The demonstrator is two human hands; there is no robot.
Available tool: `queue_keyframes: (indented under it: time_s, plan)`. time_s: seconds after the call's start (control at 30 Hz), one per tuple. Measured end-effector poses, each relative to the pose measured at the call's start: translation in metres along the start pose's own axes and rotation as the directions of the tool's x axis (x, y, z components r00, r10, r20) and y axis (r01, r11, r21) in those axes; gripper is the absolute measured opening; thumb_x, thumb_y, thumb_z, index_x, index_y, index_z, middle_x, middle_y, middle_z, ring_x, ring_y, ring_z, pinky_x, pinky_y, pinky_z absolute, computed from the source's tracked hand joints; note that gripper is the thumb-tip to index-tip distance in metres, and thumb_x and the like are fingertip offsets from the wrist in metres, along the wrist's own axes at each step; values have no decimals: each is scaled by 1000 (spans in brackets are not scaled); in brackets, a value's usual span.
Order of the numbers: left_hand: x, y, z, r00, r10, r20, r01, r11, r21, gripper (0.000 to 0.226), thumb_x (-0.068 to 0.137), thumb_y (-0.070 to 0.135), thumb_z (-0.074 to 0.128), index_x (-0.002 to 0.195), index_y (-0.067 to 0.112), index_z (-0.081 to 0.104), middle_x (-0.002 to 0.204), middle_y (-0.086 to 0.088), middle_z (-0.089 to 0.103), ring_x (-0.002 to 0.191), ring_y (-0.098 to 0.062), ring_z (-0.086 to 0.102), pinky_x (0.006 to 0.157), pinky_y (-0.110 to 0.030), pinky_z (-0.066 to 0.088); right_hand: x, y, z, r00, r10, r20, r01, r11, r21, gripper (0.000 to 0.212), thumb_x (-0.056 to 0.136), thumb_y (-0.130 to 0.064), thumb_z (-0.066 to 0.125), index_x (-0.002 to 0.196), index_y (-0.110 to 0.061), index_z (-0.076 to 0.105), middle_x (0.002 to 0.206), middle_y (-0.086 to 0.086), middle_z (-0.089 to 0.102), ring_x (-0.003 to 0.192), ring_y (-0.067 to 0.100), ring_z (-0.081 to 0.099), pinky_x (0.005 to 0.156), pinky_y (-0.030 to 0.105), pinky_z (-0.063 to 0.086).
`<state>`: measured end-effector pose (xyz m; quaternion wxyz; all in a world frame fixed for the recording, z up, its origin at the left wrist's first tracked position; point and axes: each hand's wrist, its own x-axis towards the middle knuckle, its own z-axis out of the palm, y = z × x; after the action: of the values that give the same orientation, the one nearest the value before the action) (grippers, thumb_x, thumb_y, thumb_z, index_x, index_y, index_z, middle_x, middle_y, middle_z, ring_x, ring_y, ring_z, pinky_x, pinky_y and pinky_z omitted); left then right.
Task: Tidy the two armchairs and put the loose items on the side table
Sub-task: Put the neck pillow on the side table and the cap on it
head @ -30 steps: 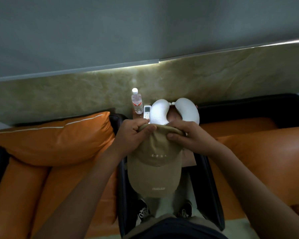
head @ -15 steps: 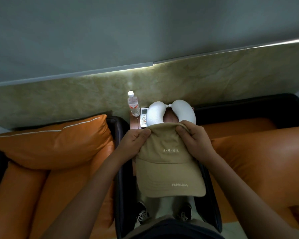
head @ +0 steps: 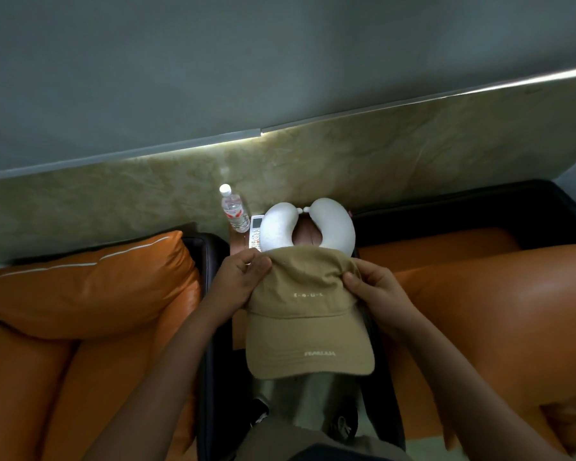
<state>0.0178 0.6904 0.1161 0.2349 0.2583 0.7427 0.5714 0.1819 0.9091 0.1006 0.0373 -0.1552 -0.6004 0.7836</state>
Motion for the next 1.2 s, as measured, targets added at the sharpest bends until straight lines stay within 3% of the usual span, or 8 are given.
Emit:
queue_keyframes:
  time_s: [0.17,0.27,0.4,0.53,0.67,0.8,1.03,1.2]
  plan:
    - [9,-9,10,1000,3,-4,-3,997,74,29,93,28,63,119,40,65,94,-7,72,85,-3,64,77,-16,48,21,2,-17,989,-145,-40,113,891,-439,36,101,-4,53,132,-19,62,117,-11,71,113,3,63,92,19,51]
    - [26,-15,16,1000,-8,-7,8,997,80,31,99,10,58,116,34,69,112,22,71,108,3,64,90,-11,45,41,9,-21,981,-179,-70,122,860,-495,51,102,-3,50,145,-30,50,135,-13,61,126,-2,54,102,15,44]
    - [69,-37,15,999,-35,-40,38,997,64,32,99,6,55,112,31,71,110,29,70,109,5,63,91,-9,44,86,23,-35,952,-305,-16,226,739,-635,54,99,8,47,139,-25,59,108,-2,66,102,7,63,87,16,47]
    - [128,-68,15,998,-53,-21,54,997,59,31,100,6,54,110,30,71,106,37,67,107,11,61,91,-7,43,139,41,-54,956,-293,-22,189,672,-716,59,95,11,46,132,-30,65,106,1,60,102,8,59,87,15,45]
    - [193,-115,19,997,-71,21,70,995,68,28,102,14,53,115,30,71,110,26,71,111,4,62,93,-14,45,196,56,-67,985,-142,-102,24,687,-726,41,100,-19,54,139,-31,58,109,-5,55,103,9,55,89,20,46]
    - [253,-157,27,1000,-14,24,10,991,135,28,102,12,53,117,27,72,109,20,72,105,6,63,89,-12,45,251,82,-78,981,-86,-177,-95,578,-810,65,84,-55,53,144,-29,52,118,-3,48,113,16,47,105,41,43]
    - [316,-217,24,1000,9,8,-10,991,136,25,99,15,60,121,17,71,121,7,71,117,-3,62,106,-30,47,314,125,-73,957,-112,-267,-172,524,-834,78,80,-54,54,150,-21,45,145,10,37,136,24,28,118,42,26]
    - [321,-240,22,999,-40,16,34,964,263,42,95,28,58,137,22,59,136,0,61,129,-17,53,112,-46,39,321,142,-74,958,-25,-285,-226,544,-808,78,89,-42,64,156,-39,25,167,-8,-10,153,15,-16,121,33,-1]
